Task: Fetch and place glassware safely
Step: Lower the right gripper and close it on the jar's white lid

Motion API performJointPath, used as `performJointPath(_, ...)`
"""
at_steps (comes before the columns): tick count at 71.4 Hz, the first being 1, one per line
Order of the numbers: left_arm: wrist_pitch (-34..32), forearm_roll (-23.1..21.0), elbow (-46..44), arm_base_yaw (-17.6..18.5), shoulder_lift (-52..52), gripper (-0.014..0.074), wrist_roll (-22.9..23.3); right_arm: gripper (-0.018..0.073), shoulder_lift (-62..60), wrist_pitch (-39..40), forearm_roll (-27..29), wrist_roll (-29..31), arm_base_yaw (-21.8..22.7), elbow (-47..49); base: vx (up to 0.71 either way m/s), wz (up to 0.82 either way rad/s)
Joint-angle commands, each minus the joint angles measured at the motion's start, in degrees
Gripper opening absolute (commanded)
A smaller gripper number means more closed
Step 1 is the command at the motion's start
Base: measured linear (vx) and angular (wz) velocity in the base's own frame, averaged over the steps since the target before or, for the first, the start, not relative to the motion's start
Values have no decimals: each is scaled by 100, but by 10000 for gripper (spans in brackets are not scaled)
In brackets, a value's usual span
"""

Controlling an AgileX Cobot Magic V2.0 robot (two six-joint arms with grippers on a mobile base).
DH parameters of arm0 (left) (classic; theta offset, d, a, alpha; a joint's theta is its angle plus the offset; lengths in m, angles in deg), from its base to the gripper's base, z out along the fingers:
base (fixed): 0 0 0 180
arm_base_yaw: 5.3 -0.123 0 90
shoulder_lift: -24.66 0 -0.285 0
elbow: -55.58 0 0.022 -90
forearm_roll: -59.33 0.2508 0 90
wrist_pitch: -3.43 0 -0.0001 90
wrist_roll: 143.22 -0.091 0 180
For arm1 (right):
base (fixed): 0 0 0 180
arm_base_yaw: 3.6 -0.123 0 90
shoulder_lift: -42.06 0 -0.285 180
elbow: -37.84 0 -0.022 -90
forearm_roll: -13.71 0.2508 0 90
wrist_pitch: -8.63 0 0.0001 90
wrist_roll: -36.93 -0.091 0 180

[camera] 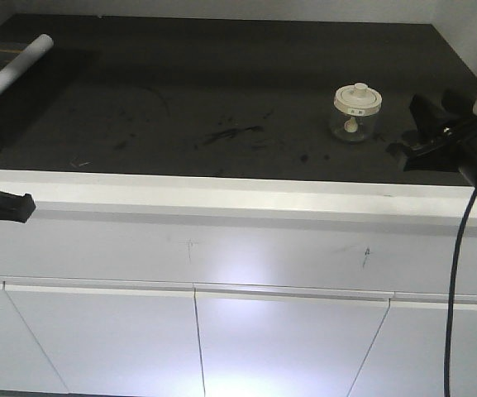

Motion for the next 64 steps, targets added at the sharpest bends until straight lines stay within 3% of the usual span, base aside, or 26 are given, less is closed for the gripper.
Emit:
performJointPath(1, -391, -87, -146, -3, -125, -7, 40, 358, 236, 358, 62, 80, 28, 464, 0, 0)
performJointPath(37, -391, -87, -146, -3, -125, -7, 40, 361, 3056, 330, 57, 80, 28, 3327, 0, 0)
performJointPath(64, -391, -87, -146, -3, -125, -7, 40, 361, 4442, -533, 57, -79, 17, 5452, 0, 0)
